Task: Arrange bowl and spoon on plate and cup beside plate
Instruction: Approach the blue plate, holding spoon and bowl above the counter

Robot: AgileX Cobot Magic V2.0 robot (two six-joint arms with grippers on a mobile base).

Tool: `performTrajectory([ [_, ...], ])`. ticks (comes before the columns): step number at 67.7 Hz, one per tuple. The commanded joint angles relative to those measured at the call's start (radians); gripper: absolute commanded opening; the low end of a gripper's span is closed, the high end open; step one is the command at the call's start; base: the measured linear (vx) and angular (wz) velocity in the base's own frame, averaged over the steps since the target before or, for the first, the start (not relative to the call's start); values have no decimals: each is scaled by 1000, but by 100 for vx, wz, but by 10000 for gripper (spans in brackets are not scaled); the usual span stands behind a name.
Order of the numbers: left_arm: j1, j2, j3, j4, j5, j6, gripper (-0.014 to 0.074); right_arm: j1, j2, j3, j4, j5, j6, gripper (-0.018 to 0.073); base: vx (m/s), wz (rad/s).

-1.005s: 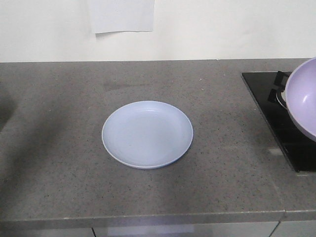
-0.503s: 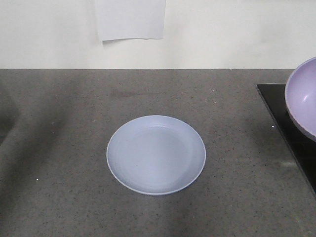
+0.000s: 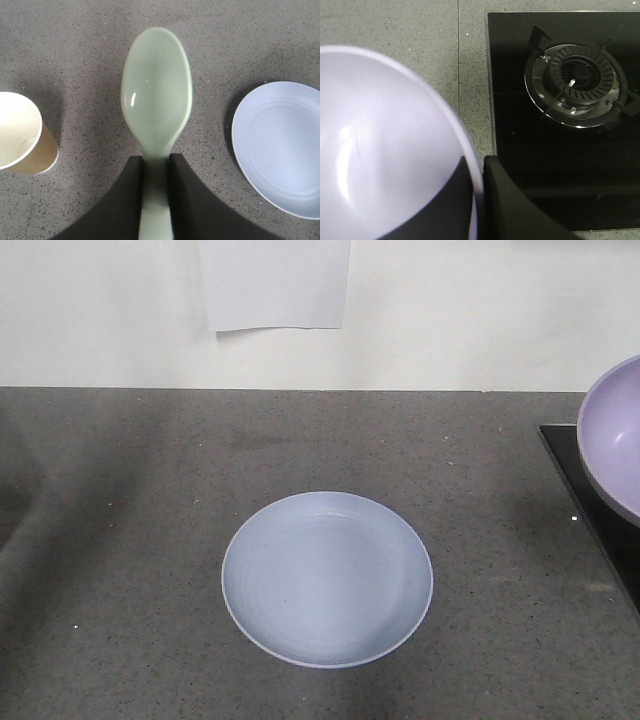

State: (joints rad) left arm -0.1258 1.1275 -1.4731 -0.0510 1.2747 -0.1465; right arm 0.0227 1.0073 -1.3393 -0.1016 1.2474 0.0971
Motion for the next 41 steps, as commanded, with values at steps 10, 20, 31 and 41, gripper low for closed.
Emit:
performTrajectory([
  [10,-5,-16,-20,-9,-24,1,-6,-7,-13,-26,-12,-61,-6,-11,3,1],
  [20,-5,-16,-20,-9,-24,1,-6,-7,-13,-26,-12,-61,-6,-11,0,0],
  [31,-5,-16,-20,-9,-24,1,-6,-7,-13,-26,-12,-61,-6,-11,0,0],
  [41,-5,-16,-20,-9,-24,1,-6,-7,-13,-26,-12,-61,-6,-11,0,0],
])
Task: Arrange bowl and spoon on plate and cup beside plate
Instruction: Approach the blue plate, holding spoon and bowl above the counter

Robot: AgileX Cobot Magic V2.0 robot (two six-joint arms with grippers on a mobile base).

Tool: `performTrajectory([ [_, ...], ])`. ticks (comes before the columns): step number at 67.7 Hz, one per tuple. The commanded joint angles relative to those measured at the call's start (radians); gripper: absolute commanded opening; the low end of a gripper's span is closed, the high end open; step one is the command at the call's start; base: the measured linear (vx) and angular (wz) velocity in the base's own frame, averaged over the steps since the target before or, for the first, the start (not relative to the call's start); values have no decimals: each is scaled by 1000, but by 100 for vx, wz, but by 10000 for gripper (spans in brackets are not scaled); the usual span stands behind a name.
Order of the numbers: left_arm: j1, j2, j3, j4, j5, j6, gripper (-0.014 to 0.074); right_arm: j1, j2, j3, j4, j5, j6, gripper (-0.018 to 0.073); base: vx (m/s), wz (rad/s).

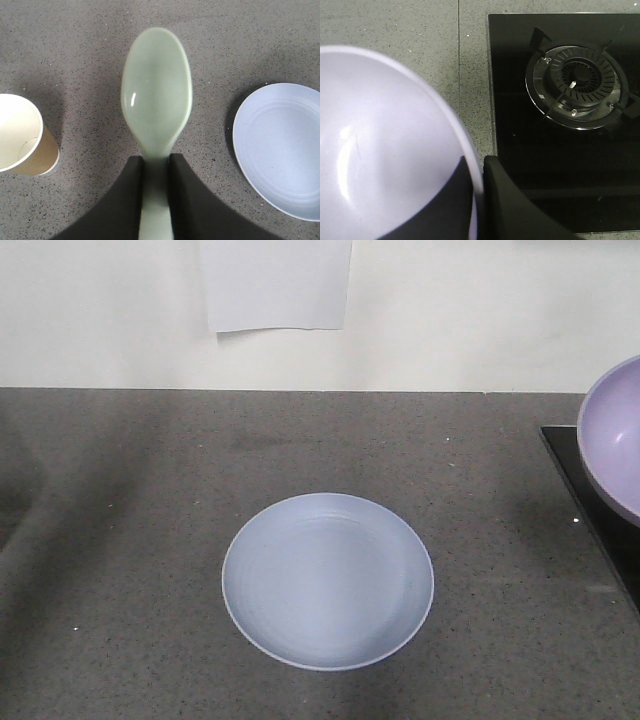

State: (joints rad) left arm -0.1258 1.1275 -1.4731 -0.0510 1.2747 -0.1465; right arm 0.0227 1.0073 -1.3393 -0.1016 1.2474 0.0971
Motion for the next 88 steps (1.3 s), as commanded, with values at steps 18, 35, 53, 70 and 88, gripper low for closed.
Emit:
performTrajectory([
  [18,-5,-16,-20,-9,-24,1,-6,-7,-13,-26,-12,-61,-6,-11,0,0],
  [35,-5,-16,-20,-9,-24,1,-6,-7,-13,-26,-12,-61,-6,-11,0,0],
  [53,-5,-16,-20,-9,-24,1,-6,-7,-13,-26,-12,-61,-6,-11,0,0],
  [70,-5,-16,-20,-9,-24,1,-6,-7,-13,-26,-12,-61,-6,-11,0,0],
  [88,-5,-16,-20,-9,-24,1,-6,-7,-13,-26,-12,-61,-6,-11,0,0],
])
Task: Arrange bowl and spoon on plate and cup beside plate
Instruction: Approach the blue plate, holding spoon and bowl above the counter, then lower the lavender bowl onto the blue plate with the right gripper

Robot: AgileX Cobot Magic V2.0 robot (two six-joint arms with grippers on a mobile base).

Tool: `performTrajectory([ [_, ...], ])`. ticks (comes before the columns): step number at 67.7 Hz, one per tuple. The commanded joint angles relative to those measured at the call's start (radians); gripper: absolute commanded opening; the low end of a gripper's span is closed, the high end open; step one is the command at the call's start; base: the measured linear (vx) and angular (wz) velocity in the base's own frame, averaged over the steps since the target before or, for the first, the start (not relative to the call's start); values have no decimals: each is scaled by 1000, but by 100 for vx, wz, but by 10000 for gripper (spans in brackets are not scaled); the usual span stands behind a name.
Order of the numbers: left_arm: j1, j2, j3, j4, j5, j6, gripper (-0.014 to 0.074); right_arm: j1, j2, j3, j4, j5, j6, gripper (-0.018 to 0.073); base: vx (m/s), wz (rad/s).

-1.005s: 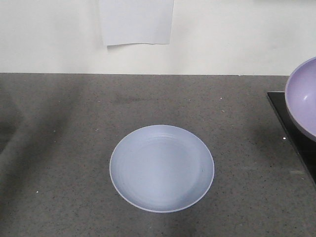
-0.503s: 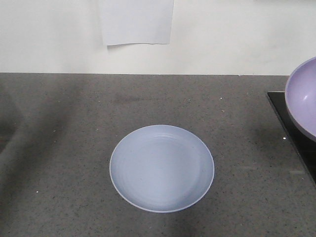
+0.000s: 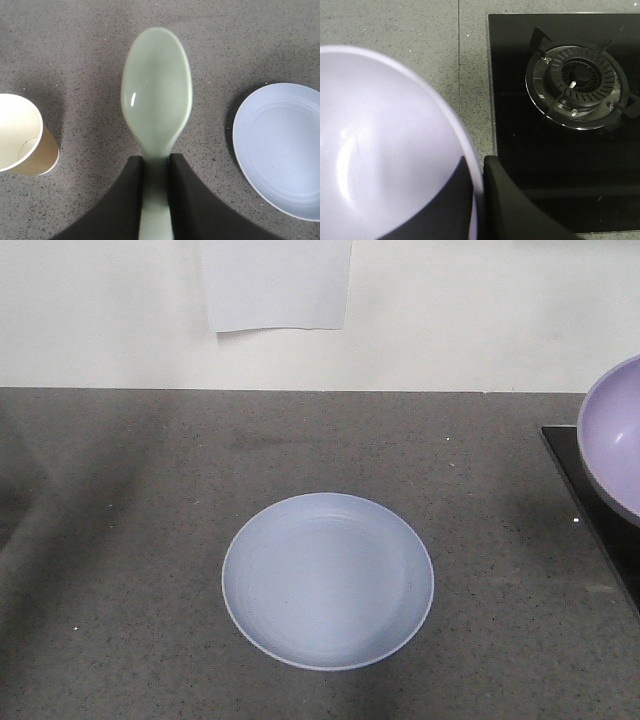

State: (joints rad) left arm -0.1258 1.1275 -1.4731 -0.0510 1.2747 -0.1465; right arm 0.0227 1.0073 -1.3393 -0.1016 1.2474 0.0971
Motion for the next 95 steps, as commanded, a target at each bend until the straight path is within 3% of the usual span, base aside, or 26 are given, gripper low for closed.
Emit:
performTrajectory([
  [1,-5,-16,-20,-9,-24,1,-6,-7,-13,-26,-12,-61,-6,-11,0,0],
  [32,-5,-16,-20,-9,-24,1,-6,-7,-12,-26,14,-100,-6,-11,0,0],
  [40,-5,-16,-20,-9,-24,1,-6,-7,1,-26,93,-113,-35,-9,0,0],
  [57,-5,-16,-20,-9,-24,1,-6,-6,93,39,371,-161,-205,-6,0,0],
  [69,-5,-16,-20,-9,-24,1,-6,-2,187,99,432,-211,-244,-5,0,0],
  [78,-5,-16,-20,-9,-24,1,-6,63,265,105,414,-243,-243,-5,0,0],
  [95,-5,-16,-20,-9,-24,1,-6,274,425,105,367,-367,-200,-4,0,0],
])
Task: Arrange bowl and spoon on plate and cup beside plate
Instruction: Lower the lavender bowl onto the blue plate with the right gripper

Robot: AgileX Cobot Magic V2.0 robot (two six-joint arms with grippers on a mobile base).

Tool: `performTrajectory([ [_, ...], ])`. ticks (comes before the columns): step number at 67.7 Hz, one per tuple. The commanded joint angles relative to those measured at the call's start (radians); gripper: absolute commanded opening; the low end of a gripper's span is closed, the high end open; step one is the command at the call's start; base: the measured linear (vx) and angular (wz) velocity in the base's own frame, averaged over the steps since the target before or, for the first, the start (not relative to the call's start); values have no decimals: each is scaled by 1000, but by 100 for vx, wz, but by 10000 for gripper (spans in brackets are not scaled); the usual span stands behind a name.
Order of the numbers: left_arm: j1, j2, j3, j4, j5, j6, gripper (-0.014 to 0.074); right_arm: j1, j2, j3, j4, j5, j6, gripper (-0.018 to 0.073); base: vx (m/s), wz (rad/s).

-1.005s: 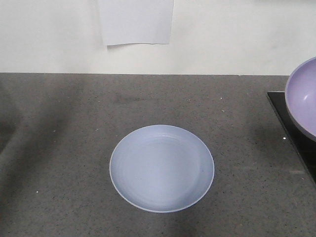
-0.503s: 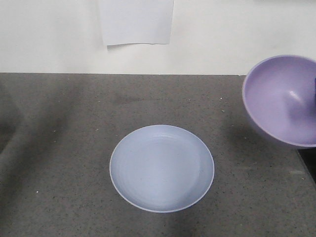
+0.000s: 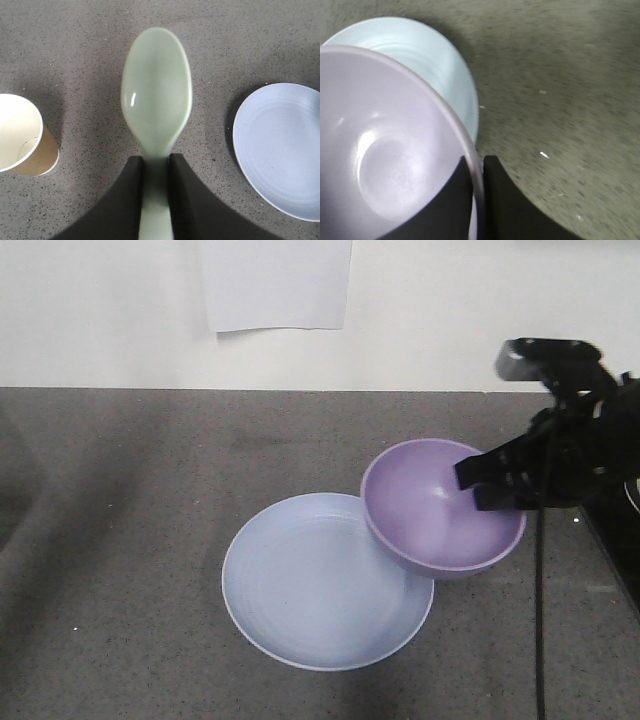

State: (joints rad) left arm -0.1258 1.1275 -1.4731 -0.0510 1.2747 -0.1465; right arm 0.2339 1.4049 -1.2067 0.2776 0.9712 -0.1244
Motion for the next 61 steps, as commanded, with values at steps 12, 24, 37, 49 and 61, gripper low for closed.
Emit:
performTrajectory([
  [12,-5,-16,-20,-9,-24,1,-6,148,139,-27,-37,-170,62,-4,0,0],
  [24,-5,-16,-20,-9,-24,1,-6,183,226,-27,-30,-221,65,-4,0,0],
  [37,-5,-16,-20,-9,-24,1,-6,181,272,-27,-26,-252,65,-4,0,0],
  [49,-5,-16,-20,-9,-25,1,-6,181,282,-27,-5,-260,64,-1,0,0],
  [61,-5,-16,-20,-9,-25,1,-6,181,282,-27,-4,-266,64,33,0,0],
])
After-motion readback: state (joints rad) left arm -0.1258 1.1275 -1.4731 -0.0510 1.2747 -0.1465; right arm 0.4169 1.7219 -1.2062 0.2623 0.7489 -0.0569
